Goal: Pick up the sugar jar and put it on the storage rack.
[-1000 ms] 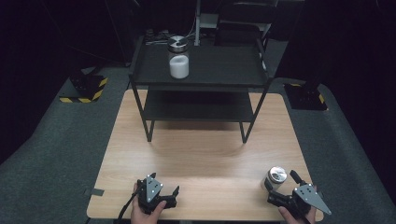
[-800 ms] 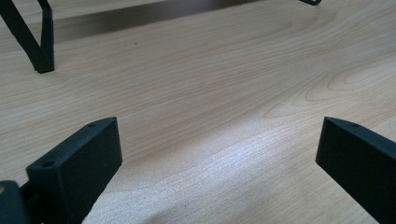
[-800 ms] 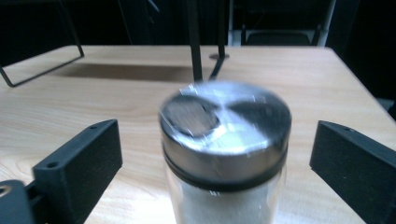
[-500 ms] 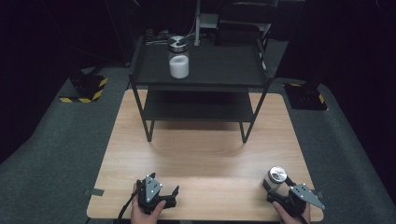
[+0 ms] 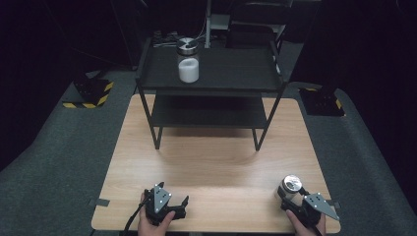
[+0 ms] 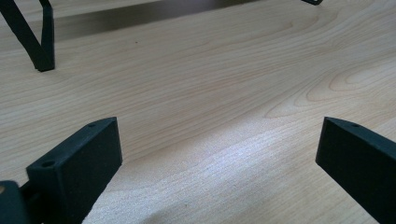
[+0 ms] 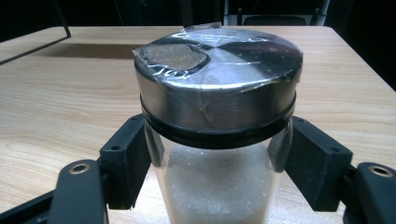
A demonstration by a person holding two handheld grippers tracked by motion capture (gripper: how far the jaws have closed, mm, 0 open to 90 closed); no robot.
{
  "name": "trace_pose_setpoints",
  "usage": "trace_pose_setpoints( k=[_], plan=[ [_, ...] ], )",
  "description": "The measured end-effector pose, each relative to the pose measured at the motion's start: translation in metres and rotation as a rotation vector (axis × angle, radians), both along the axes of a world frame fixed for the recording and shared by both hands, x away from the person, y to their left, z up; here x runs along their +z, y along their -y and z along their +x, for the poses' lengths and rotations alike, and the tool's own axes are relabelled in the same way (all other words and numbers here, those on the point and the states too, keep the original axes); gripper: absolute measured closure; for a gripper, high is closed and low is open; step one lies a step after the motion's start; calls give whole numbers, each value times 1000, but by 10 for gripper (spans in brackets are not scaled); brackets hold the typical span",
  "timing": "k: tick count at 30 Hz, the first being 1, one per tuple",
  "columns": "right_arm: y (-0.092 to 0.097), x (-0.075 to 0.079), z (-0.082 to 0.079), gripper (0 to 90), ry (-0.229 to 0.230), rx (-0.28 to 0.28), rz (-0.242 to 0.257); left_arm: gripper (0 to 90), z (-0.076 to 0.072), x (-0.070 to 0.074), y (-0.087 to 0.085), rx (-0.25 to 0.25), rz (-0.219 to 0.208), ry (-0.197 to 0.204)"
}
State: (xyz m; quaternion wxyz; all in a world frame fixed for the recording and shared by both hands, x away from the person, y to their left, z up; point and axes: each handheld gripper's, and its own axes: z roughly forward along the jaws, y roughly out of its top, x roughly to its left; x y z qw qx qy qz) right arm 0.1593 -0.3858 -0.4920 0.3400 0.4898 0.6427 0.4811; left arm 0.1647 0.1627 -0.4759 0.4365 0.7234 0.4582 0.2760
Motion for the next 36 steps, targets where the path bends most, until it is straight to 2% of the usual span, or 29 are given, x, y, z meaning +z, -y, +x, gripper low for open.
trace_pose_setpoints(
  k=[1,4,11,18,22,25,32,36],
  plan=[
    [-3,1,0,303,6,-3,-17,6,1,0,1,3,-1,-3],
    [-4,1,0,305,10,-5,-26,6,1,1,1,1,2,-7],
    [-2,3,-1,307,5,2,-16,6,2,1,1,-2,3,-10],
    [-5,11,-4,307,32,35,-6,6,2,1,2,0,7,-10],
    [-14,23,-4,307,55,71,-5,6,2,2,2,-12,17,-7],
    [-20,30,-3,307,62,93,-4,6,1,1,2,-8,8,-4],
    [-29,48,4,307,63,118,15,6,2,1,0,-9,0,-9],
    [-33,66,11,307,60,134,24,6,3,2,0,-10,-1,-17]
  ],
)
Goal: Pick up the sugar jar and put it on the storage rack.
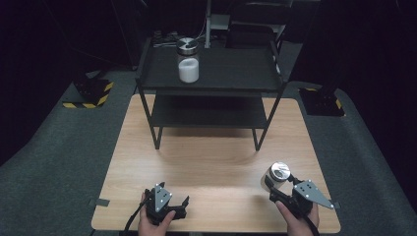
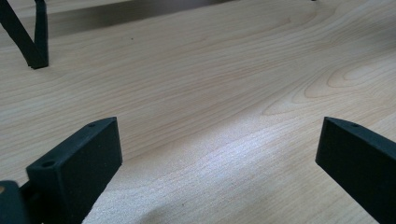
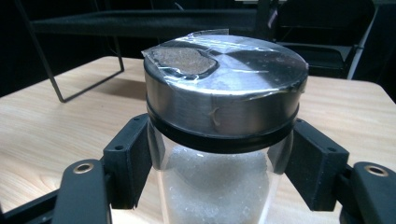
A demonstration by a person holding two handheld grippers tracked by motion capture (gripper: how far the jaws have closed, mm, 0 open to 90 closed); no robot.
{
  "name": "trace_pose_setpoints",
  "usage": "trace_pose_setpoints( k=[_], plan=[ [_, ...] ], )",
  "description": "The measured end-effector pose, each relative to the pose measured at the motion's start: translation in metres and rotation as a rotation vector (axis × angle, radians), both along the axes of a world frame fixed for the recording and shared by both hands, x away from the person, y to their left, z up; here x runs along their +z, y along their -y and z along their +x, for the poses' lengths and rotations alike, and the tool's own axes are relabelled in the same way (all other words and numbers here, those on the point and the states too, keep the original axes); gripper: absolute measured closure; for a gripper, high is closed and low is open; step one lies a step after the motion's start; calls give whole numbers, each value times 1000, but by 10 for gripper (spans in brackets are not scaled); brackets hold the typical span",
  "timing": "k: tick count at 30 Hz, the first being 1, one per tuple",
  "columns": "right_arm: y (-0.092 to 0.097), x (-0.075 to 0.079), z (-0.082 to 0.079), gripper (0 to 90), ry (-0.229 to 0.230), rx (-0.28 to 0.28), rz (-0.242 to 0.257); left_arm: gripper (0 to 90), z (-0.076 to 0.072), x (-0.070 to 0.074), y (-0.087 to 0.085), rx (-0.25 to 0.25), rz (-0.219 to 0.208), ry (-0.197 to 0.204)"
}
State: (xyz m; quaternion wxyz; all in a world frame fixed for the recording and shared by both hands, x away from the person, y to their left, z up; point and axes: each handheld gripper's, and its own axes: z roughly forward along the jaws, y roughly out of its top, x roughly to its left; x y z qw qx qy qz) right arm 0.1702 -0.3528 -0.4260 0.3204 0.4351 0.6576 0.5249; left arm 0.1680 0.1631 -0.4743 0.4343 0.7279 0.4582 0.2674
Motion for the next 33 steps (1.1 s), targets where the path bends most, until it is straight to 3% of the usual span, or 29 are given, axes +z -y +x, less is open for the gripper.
trace_pose_setpoints(
  k=[12,23,33],
  plan=[
    [-16,31,14,307,22,13,0,6,2,0,-4,-6,-19,-9],
    [-23,53,25,307,44,23,32,6,5,0,-9,-1,-43,-26],
    [-33,89,36,307,83,35,43,6,7,1,-8,-11,-33,-31]
  ],
)
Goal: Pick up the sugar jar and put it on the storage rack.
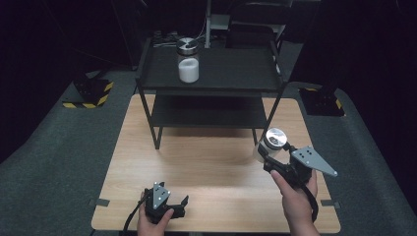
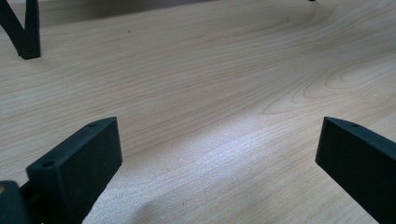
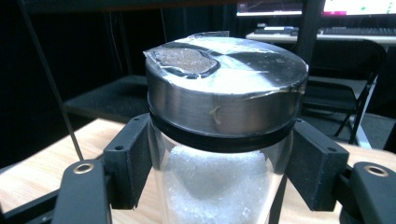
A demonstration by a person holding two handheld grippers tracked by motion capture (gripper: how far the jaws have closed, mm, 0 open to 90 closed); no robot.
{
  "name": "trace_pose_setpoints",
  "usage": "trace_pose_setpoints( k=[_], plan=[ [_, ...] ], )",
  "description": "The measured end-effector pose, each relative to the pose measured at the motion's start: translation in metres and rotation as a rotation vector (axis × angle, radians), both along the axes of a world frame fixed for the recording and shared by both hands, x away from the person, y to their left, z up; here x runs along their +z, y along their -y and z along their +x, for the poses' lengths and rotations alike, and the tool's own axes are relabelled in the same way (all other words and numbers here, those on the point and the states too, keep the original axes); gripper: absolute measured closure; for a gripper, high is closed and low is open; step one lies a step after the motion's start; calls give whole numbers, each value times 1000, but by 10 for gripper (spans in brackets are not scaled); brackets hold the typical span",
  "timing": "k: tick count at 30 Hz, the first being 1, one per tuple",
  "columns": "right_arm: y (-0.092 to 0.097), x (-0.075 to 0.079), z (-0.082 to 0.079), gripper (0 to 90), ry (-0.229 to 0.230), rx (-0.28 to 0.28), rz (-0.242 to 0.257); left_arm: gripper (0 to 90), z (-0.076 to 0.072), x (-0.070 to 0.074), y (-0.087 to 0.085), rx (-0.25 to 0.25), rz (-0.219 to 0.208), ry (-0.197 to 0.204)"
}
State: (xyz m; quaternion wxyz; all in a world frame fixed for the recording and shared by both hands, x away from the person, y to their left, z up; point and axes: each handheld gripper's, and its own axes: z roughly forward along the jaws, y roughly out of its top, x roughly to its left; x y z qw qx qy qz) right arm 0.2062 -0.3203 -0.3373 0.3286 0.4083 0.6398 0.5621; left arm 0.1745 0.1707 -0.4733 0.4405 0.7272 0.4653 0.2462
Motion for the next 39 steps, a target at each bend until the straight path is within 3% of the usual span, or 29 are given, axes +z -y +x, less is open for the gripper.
trace_pose_setpoints(
  k=[19,32,39],
  plan=[
    [-32,66,21,307,84,9,-15,7,0,-1,-3,10,-24,-6],
    [-45,96,47,307,81,-7,-4,7,1,0,-3,15,-25,-16],
    [-63,115,62,307,91,-44,-46,7,0,0,-1,21,-24,-11]
  ],
)
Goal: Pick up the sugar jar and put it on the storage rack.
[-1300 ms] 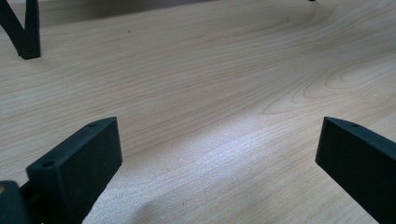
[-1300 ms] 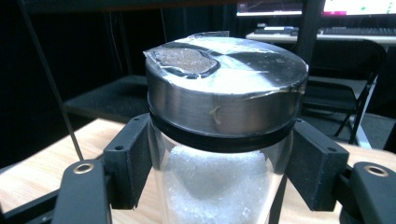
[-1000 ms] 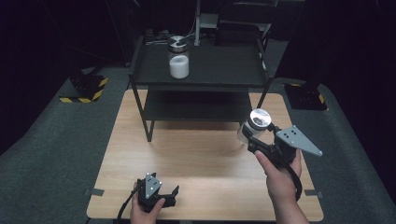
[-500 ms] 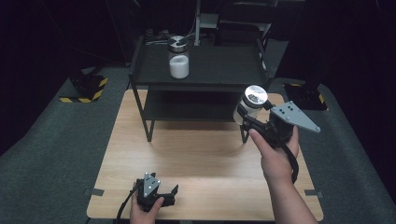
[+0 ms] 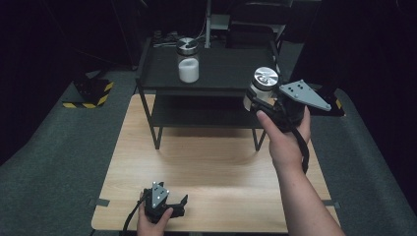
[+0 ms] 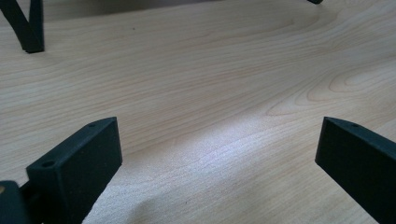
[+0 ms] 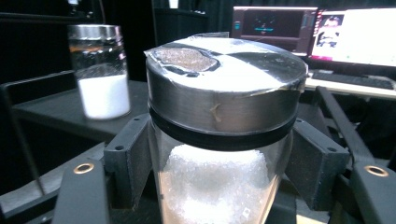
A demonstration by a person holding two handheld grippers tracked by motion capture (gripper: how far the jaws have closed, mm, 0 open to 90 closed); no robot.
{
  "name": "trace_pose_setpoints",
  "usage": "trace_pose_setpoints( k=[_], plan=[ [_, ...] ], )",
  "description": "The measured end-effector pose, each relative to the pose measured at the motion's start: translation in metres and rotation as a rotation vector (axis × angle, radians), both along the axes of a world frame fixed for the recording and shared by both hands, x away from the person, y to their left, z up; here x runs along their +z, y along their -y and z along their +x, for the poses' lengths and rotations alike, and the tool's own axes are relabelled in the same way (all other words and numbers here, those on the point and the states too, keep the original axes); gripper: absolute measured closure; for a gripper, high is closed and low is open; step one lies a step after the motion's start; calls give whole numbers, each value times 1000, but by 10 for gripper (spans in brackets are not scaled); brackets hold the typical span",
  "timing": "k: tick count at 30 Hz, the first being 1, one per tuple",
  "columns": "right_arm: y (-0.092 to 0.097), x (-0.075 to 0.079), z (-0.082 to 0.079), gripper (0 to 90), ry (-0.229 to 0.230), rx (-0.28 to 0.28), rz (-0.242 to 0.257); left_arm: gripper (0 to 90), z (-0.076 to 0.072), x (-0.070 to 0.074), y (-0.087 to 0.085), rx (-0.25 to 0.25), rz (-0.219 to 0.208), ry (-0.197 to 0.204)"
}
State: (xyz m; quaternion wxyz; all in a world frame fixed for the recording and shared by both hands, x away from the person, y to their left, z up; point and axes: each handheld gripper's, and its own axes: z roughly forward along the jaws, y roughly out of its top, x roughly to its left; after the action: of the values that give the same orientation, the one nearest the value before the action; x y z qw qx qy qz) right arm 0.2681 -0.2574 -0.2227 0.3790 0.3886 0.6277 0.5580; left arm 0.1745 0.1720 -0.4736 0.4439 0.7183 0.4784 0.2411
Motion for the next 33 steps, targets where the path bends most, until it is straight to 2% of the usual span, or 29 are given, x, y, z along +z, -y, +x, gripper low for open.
trace_pose_setpoints(
  k=[6,12,16,22,25,27,33],
  plan=[
    [-10,9,11,308,9,-15,10,7,0,-1,-1,-1,-9,0],
    [-17,16,24,308,6,-32,16,7,-2,0,1,0,6,9],
    [-24,22,40,307,-8,-40,11,7,-4,-1,0,3,0,10],
    [-34,24,57,308,-28,-69,-9,7,-3,-1,-2,7,-11,8],
    [-34,23,64,308,-34,-77,-3,7,-3,-1,-3,7,-11,7],
    [-32,21,69,308,-29,-75,9,7,-3,-1,-2,8,-10,8],
    [-33,22,81,308,-23,-88,3,7,-2,-1,-2,4,-2,8]
  ],
)
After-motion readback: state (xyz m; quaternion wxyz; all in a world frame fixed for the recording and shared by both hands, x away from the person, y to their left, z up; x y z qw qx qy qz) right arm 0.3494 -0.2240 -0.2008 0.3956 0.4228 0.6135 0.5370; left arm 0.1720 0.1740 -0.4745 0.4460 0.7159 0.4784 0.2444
